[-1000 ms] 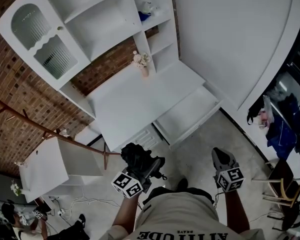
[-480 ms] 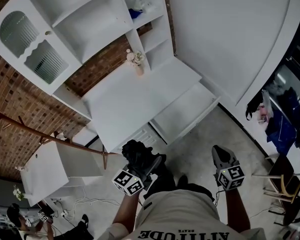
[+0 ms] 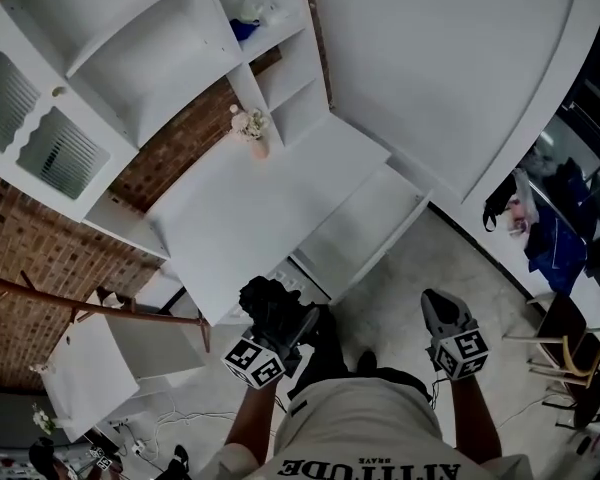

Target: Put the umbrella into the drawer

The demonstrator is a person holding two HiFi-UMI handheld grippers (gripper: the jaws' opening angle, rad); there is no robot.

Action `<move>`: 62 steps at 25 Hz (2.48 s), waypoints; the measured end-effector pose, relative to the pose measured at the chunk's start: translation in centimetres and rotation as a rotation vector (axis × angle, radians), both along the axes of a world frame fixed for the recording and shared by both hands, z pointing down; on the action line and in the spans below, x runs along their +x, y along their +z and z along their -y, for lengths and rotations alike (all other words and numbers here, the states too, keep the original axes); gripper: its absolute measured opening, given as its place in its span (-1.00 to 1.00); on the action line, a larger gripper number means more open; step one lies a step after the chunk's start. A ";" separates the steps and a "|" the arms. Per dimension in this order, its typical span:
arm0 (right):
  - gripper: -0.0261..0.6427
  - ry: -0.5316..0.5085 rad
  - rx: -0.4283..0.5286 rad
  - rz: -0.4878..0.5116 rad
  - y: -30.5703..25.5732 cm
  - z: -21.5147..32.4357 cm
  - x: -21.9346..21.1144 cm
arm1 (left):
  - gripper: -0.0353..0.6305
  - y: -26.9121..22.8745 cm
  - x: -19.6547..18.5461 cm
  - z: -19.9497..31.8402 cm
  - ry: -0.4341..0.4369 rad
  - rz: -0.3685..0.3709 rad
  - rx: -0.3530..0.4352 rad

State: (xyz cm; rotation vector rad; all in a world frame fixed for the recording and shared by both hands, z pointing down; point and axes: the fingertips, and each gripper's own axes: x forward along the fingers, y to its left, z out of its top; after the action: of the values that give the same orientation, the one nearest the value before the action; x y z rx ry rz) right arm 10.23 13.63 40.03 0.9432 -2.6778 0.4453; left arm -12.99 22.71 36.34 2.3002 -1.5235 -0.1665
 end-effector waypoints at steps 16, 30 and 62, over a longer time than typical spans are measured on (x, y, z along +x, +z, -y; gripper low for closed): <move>-0.81 0.134 -0.040 -0.064 1.1 4.4 -6.7 | -0.21 3.0 -6.6 9.9 0.198 -0.030 -0.060; -0.81 0.274 -0.033 -0.073 0.7 6.5 -11.6 | -0.21 4.3 -9.6 16.2 0.382 -0.052 -0.069; -0.81 0.158 -0.172 -0.019 5.3 16.5 -8.3 | -0.20 8.0 -5.0 23.1 0.282 0.027 -0.221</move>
State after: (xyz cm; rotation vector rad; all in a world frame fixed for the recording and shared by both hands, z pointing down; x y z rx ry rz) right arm 1.88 -2.82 45.33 1.1037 -2.5095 0.6844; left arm -18.00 -0.38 44.35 2.3125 -1.1475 0.1042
